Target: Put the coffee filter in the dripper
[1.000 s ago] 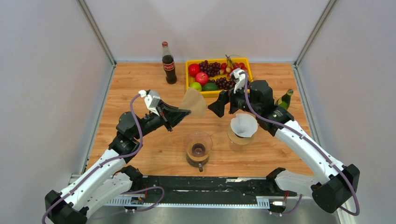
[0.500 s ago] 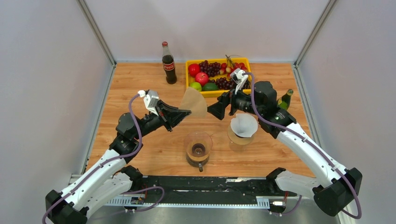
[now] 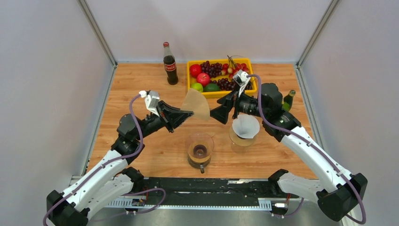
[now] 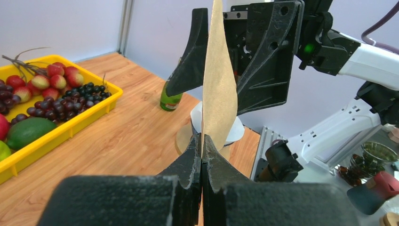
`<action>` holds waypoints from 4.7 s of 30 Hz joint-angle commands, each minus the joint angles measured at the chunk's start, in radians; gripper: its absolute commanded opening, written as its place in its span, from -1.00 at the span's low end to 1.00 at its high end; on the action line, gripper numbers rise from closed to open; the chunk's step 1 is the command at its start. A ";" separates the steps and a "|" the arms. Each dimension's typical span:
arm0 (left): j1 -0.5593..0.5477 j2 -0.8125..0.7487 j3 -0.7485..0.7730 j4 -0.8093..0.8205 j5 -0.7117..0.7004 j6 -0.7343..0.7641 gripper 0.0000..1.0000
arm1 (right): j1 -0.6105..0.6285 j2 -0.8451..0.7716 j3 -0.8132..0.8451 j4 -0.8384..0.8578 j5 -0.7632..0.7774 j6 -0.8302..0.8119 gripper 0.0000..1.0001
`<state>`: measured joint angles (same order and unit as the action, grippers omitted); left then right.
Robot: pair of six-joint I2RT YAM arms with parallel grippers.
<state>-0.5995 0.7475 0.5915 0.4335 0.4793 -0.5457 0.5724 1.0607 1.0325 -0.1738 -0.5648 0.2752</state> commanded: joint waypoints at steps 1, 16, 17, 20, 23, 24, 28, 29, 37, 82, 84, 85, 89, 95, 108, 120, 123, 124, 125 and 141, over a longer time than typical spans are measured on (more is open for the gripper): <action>0.006 0.018 -0.003 0.087 0.066 -0.022 -1.00 | -0.002 0.010 0.007 0.052 -0.090 -0.020 0.99; 0.006 0.086 0.015 0.167 0.263 -0.031 -1.00 | 0.000 0.015 0.001 0.150 -0.237 -0.008 0.72; 0.006 0.088 0.017 0.169 0.268 -0.031 -1.00 | 0.001 0.015 -0.003 0.161 -0.250 -0.005 0.67; 0.006 0.097 0.021 0.185 0.269 -0.038 -1.00 | 0.008 0.019 -0.008 0.195 -0.287 0.005 0.50; 0.005 0.103 0.024 0.197 0.268 -0.047 -1.00 | 0.014 0.025 -0.006 0.201 -0.305 0.006 0.28; 0.006 0.104 0.025 0.200 0.269 -0.047 -1.00 | 0.016 0.025 -0.005 0.203 -0.312 0.005 0.19; 0.006 0.108 0.025 0.215 0.264 -0.052 -1.00 | 0.026 0.021 -0.009 0.215 -0.349 -0.002 0.02; 0.006 0.112 0.025 0.221 0.264 -0.059 -1.00 | 0.031 0.021 -0.011 0.218 -0.362 -0.005 0.01; 0.006 0.144 0.034 0.291 0.298 -0.095 -1.00 | 0.055 0.030 0.000 0.221 -0.337 0.002 -0.17; -0.071 0.262 0.467 -0.374 -0.426 -0.056 1.00 | 0.361 0.206 0.242 -0.055 1.072 -0.217 -1.00; -0.094 0.286 0.480 -0.385 -0.464 -0.049 1.00 | 0.375 0.214 0.248 -0.056 1.108 -0.210 -1.00; -0.101 0.301 0.484 -0.386 -0.492 -0.046 1.00 | 0.380 0.221 0.253 -0.057 1.126 -0.210 -1.00; -0.136 0.341 0.512 -0.397 -0.562 -0.032 1.00 | 0.400 0.242 0.271 -0.061 1.172 -0.210 -1.00; -0.165 0.388 0.540 -0.417 -0.665 -0.018 1.00 | 0.405 0.249 0.278 -0.061 1.138 -0.200 -1.00; -0.209 0.428 0.548 -0.497 -0.839 0.009 1.00 | 0.405 0.252 0.277 -0.063 1.153 -0.196 -1.00; -0.224 0.478 0.570 -0.489 -0.876 -0.019 0.65 | 0.405 0.249 0.279 -0.061 1.086 -0.166 -1.00; -0.224 0.489 0.574 -0.490 -0.871 -0.020 0.38 | 0.405 0.247 0.280 -0.061 1.084 -0.154 -1.00; -0.223 0.490 0.574 -0.491 -0.871 -0.019 0.32 | 0.405 0.246 0.278 -0.061 1.085 -0.149 -1.00; -0.224 0.490 0.574 -0.494 -0.875 -0.019 0.19 | 0.405 0.245 0.278 -0.061 1.090 -0.145 -1.00; -0.225 0.439 0.555 -0.634 -0.969 -0.056 -0.51 | 0.383 0.233 0.261 -0.077 1.271 -0.076 -1.00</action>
<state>-0.8223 1.2266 1.1248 -0.1394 -0.4442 -0.5865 0.9699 1.3094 1.2655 -0.2489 0.6289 0.1669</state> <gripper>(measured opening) 0.247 0.004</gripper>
